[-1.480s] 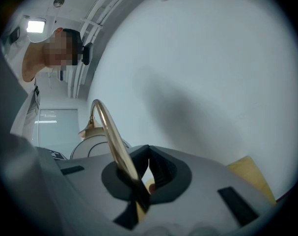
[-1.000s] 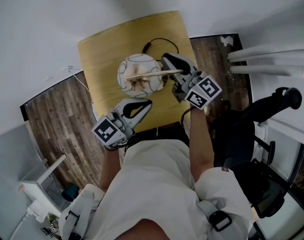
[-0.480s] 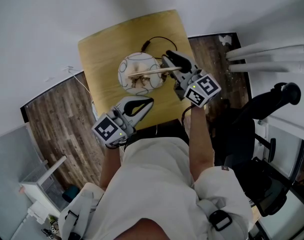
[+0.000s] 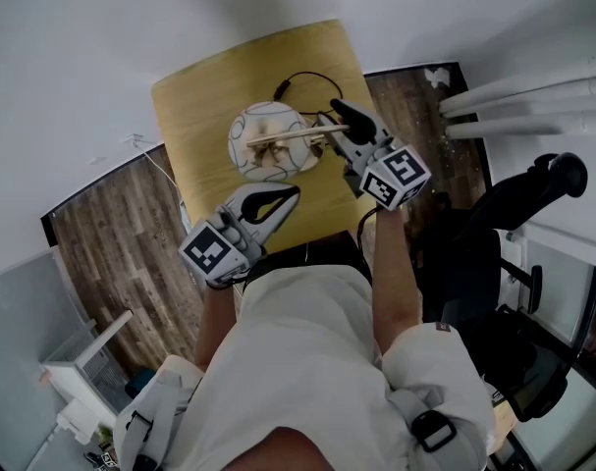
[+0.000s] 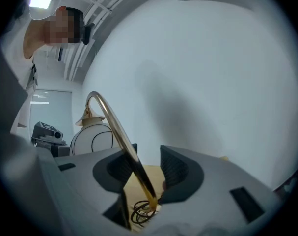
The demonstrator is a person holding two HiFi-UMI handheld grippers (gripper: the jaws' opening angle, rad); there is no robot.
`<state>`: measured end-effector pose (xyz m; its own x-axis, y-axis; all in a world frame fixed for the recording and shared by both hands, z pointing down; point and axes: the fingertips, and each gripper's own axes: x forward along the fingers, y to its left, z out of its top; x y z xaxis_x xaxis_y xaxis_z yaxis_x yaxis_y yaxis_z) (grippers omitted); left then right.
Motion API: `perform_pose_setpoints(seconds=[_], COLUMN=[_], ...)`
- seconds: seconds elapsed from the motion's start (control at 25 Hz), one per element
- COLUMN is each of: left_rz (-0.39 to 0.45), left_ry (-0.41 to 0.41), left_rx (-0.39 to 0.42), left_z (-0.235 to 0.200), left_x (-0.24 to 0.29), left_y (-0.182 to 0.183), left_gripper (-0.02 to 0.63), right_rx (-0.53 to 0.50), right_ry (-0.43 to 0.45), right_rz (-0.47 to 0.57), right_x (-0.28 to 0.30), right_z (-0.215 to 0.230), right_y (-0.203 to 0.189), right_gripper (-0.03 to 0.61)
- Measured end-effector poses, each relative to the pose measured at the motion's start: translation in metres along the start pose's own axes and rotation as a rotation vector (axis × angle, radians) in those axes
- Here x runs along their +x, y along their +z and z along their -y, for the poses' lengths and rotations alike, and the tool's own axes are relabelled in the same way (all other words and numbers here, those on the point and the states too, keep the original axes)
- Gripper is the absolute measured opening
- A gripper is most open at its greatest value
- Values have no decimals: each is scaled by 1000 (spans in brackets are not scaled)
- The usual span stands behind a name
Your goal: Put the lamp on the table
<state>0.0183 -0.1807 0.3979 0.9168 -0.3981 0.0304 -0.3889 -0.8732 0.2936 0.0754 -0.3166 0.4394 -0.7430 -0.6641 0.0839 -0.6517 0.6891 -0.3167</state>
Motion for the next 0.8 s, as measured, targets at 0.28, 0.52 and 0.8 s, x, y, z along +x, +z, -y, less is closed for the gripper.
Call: perform_pose_setpoints(seconds=[0.28,0.52,0.8], left_rz=[13,16,26], left_ry=[-10,-5,15], left_rx=[8,16,29], left_z=[3,10,12], left_x=[1,-4,-12], left_y=[8,13,22], left_gripper=[0,0,0], right_rx=[-34,-86,-188], right_ry=[-40,-107,-79], right_rz=[-14,13,11], right_x=[-19,-49,-80], right_z=[3,-10,-49], right_y=[5,18,35], right_gripper=[190,187,141])
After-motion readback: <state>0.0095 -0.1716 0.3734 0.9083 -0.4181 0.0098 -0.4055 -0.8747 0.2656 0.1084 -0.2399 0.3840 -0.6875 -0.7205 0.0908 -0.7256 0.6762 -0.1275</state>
